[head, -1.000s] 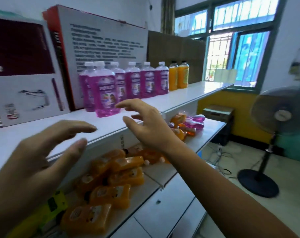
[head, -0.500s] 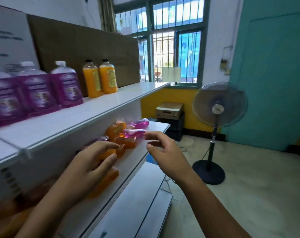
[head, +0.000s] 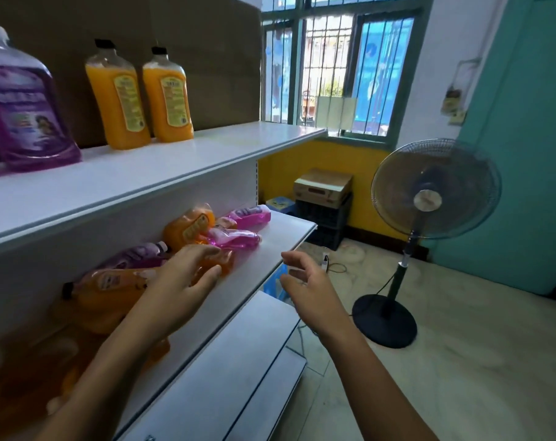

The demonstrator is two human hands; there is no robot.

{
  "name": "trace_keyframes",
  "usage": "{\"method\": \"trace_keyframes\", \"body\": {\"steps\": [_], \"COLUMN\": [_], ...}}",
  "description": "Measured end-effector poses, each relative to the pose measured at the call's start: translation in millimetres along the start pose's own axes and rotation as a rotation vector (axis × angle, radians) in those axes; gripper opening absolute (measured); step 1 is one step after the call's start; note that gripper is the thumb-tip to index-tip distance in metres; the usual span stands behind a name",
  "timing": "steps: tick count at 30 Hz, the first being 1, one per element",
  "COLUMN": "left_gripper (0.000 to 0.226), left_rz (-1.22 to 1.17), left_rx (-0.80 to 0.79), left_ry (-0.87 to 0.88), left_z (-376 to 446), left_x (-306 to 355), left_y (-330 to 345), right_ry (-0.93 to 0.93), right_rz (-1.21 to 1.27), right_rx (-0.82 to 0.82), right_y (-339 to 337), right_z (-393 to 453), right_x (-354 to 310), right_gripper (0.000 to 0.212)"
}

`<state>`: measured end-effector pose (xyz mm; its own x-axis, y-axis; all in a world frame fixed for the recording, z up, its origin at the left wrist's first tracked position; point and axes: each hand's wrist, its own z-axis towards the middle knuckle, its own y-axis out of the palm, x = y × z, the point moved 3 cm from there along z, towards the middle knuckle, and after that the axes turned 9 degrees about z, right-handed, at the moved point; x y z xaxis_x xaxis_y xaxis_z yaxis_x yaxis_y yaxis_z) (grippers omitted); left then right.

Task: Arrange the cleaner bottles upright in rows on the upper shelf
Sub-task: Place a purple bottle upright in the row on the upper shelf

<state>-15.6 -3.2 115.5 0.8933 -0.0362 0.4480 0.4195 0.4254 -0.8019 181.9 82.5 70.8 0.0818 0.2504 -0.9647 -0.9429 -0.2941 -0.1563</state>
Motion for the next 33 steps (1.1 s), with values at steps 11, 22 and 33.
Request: {"method": "trace_keyframes", "body": {"steps": [11, 22, 33], "left_gripper": [0.035, 0.079, 0.085], "left_rz": [-0.082, 0.395, 0.371], "left_rx": [-0.075, -0.445, -0.324], "left_ry": [-0.141, -0.174, -0.354], "left_z": [127, 221, 258], "left_x": [-78, -129, -177], "left_y": [70, 142, 204], "right_ry": [0.199, 0.446, 0.589], "right_rz": [0.103, 0.244, 0.421], "right_rx": [-0.081, -0.087, -0.168], "right_y": [40, 58, 91], "right_z": [132, 234, 315], "right_x": [75, 144, 178], "right_gripper": [0.043, 0.048, 0.034]}}
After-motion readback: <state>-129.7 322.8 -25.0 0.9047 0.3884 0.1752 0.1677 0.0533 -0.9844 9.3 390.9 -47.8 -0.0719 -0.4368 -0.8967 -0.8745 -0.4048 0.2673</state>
